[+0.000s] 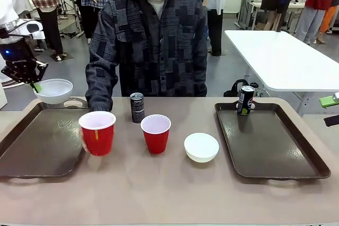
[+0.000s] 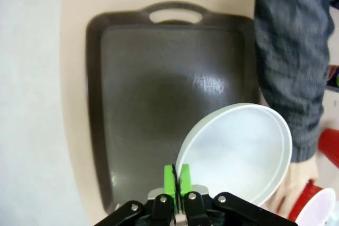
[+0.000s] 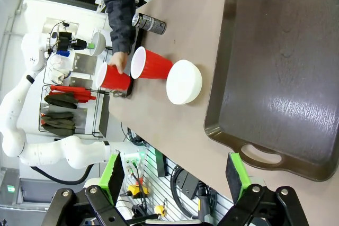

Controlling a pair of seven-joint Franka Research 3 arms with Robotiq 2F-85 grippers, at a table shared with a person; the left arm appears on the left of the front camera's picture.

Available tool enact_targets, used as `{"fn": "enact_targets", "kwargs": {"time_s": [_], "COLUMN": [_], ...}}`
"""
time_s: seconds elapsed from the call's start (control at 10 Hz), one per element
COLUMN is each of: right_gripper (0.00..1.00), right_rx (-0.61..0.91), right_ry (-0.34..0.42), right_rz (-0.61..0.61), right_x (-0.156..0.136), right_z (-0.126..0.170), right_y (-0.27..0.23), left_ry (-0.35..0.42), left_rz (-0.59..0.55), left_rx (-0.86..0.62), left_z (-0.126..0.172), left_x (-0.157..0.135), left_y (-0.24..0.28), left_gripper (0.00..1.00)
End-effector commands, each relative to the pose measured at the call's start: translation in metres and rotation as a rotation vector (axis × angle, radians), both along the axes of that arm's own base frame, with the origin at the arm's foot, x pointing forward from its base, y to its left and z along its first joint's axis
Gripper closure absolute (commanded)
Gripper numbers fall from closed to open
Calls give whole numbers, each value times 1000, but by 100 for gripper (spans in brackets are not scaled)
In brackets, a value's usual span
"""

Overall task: Prepare tableware on both trays.
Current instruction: Pick up a Picnic Bowl from the table and place it on a Handle tray.

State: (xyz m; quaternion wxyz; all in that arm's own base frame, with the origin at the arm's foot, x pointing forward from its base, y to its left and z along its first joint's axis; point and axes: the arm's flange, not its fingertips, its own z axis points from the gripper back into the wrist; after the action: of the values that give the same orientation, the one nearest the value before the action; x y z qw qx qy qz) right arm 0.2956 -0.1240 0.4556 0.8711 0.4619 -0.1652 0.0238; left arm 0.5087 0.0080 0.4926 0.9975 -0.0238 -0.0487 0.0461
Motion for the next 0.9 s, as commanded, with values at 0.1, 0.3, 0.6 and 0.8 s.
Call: {"fn": "enact_targets", "kwargs": {"time_s": [0.1,0.3,0.6,0.8], "right_gripper": [0,0,0,0], "right_rx": [16,16,16,16], "right_ry": [-7,-7,-7,-7], "right_rz": [4,4,4,4], "right_x": [1,1,1,1], "right_z": [-1,-1,-1,-1], "right_y": [-1,-1,-1,-1], "left_ry": [61,7,-134,-177], "left_rz": [-25,-27,-23,-61], "left_rx": [21,0,4,-11], "left_z": [-21,-3,67,76], "left_x": [-21,-45,-120,-157], "left_y": [23,35,79,91], "left_gripper": [96,96,96,96]}}
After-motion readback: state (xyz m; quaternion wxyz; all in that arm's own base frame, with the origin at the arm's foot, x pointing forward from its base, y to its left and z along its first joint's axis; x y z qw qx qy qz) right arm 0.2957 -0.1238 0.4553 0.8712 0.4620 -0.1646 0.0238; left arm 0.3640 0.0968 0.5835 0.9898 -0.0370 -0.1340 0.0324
